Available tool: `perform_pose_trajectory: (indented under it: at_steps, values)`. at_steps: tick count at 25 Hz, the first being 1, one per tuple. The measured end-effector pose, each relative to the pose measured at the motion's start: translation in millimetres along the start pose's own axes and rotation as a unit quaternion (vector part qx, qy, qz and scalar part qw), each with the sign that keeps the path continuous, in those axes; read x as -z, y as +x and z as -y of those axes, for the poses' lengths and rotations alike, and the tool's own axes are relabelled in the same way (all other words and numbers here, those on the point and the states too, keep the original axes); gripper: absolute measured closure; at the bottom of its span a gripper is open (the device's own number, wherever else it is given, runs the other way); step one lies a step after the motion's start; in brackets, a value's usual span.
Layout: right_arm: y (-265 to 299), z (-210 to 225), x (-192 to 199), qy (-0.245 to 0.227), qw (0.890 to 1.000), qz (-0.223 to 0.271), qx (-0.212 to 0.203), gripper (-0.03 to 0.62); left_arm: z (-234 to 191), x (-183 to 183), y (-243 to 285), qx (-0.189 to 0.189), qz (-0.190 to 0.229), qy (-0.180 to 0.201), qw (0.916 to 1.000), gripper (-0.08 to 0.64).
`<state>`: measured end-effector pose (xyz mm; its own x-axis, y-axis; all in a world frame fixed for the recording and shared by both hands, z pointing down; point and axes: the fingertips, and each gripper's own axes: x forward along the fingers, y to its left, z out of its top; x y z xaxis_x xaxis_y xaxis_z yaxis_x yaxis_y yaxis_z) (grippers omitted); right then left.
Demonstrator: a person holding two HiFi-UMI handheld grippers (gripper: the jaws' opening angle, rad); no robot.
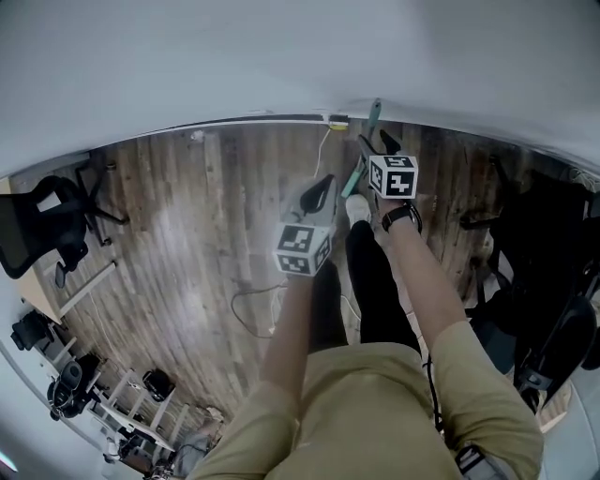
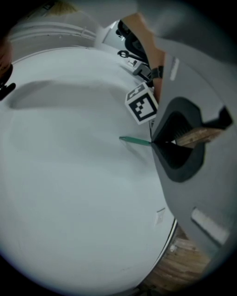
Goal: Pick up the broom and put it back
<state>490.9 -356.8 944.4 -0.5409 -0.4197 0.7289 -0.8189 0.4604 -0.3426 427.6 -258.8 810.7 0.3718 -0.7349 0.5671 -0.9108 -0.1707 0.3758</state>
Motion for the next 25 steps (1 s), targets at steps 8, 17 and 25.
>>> perform_pose_trajectory:
  at_steps: [8, 17, 25]
  values:
    - [37.4, 11.0, -26.5, -0.034, 0.999, 0.009, -0.004, 0.387, -8.0, 10.3, -4.9, -0.011, -0.001, -0.011, 0.9999, 0.557]
    - [4.8, 2.1, -12.3, -0.03, 1.0, -0.004, -0.007, 0.494, -1.1, 12.0, -40.6, -0.019, 0.004, -0.033, 0.9992, 0.557]
    - [-69.2, -13.4, 34.2, -0.018, 0.999, -0.032, 0.007, 0.491, 32.5, -13.5, -72.6, 0.001, 0.016, -0.026, 0.9995, 0.558]
